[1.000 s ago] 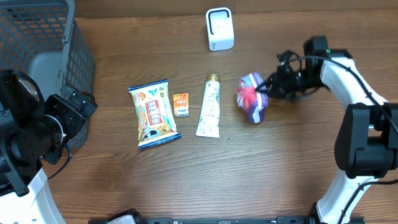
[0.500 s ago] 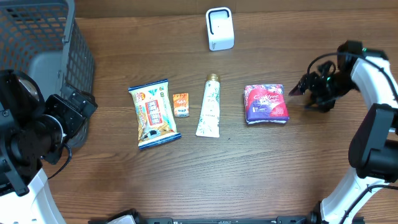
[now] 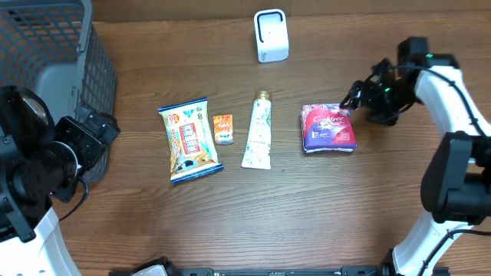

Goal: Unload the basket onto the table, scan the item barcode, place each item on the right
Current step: 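Grasp the Carefree pack again with the right gripper and lift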

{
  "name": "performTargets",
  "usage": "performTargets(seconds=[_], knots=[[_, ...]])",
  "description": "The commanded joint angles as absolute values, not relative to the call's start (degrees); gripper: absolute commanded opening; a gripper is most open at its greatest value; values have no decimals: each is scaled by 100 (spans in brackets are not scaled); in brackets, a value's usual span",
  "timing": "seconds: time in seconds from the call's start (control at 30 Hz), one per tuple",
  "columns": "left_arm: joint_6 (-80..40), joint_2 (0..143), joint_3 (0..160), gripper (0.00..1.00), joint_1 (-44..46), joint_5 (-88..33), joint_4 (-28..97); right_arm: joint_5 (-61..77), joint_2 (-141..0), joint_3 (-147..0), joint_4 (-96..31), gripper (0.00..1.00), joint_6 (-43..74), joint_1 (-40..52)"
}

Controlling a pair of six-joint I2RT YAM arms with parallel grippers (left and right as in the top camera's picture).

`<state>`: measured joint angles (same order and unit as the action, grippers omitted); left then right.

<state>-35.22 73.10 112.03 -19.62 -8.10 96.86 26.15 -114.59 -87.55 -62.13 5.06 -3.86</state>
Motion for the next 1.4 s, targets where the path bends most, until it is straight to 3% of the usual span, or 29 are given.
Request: performTargets(seconds=[0.0,0.43,0.6,0.73,0.87,1.0,1.1,1.17,1.37], knots=[[-3472,7286,11209,100,-1997,-814,9679,2661,-11441,-8418,-5951,83,438,-292],[-3470,7286,11209,100,-1997,-814,9679,3074,-11456,-7710,-4956,64,471,-246],[-3472,7286,11209,100,-1997,-814,9679,3094,-11489,-7234,-4445,62,711,-246],[-3472,7286,11209,100,-1997,-814,9679,3096,-11489,-7048,-4222,44,1052,-246],[-3470,7286,11209,100,-1997,-814,9679,3120,-11487,-7262,-4388,42,1055,-246],[-3470,7286,11209,100,-1997,-814,9679,3120,-11478,-7896,-4917,13,1214,-246],[-3472,7286,11209,100,-1997,-814,9679,3203,-11476,-8256,-5100,11,1297,-228],[-3470,7286,11209,100,-1997,-814,9679,3284,-11476,-8394,-5111,4,1415,-193],[-3470,7286,11209,100,-1997,-814,9679,3913,-11476,-8521,-4525,4,2189,-89]])
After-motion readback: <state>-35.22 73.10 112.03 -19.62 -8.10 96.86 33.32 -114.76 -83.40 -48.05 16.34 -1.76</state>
